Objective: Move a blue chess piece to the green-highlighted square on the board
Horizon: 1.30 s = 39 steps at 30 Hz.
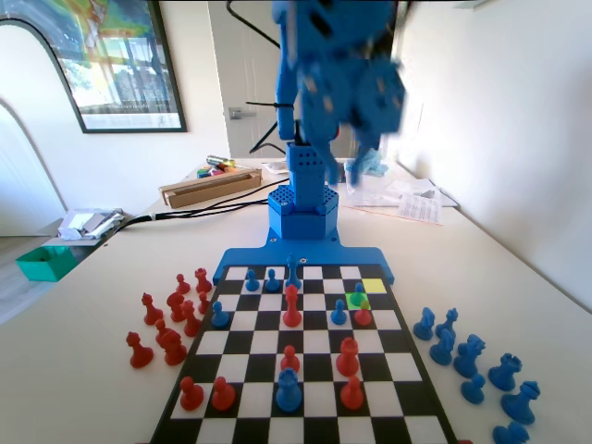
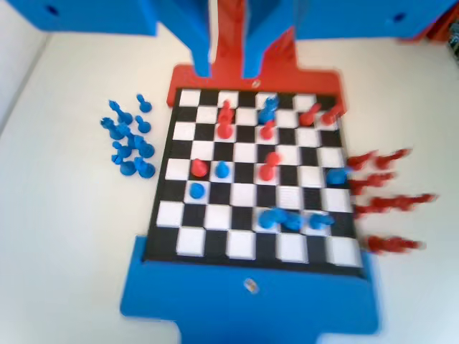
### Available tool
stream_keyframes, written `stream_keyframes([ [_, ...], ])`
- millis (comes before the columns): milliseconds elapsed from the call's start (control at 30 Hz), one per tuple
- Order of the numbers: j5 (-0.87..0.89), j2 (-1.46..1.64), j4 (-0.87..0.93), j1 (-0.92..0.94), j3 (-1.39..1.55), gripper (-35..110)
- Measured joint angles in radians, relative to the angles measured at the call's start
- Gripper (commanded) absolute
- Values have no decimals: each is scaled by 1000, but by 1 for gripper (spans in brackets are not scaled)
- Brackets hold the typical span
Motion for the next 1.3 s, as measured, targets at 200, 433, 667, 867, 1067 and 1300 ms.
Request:
stream_keyframes([
  [200, -166, 207, 97, 87, -15, 1],
  [433, -255, 345, 236, 106, -55, 1],
  [667, -270, 454, 270, 127, -11, 1],
  [867, -295, 591, 276, 147, 86, 1],
  [1067, -299, 713, 272, 135, 161, 1],
  [1300, -284, 836, 196, 135, 249, 1],
])
